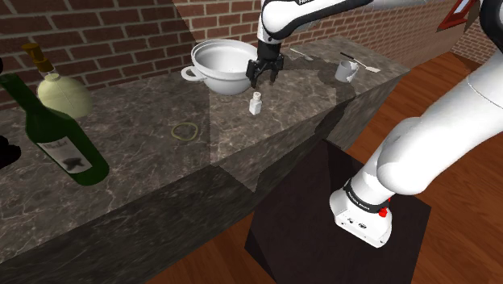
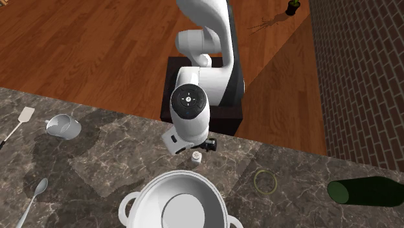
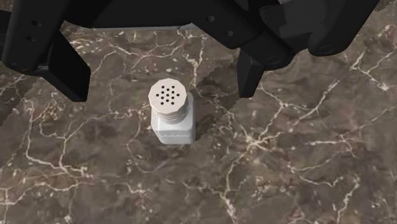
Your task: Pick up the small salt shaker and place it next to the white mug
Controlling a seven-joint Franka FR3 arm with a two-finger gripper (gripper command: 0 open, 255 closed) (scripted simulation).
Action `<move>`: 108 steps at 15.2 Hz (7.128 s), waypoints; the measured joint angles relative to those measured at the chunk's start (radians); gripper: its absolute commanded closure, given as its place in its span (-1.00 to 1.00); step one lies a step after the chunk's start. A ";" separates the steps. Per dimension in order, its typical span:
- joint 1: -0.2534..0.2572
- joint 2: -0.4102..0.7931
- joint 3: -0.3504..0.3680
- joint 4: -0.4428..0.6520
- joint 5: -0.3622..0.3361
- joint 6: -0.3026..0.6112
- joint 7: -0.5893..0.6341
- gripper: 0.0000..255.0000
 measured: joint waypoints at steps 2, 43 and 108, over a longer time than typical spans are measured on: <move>0.001 0.065 -0.001 0.034 0.011 0.024 -0.003 -1.00; 0.001 0.059 -0.002 0.112 0.012 -0.062 -0.005 1.00; -0.612 0.495 -0.621 0.798 0.234 -0.396 -1.231 1.00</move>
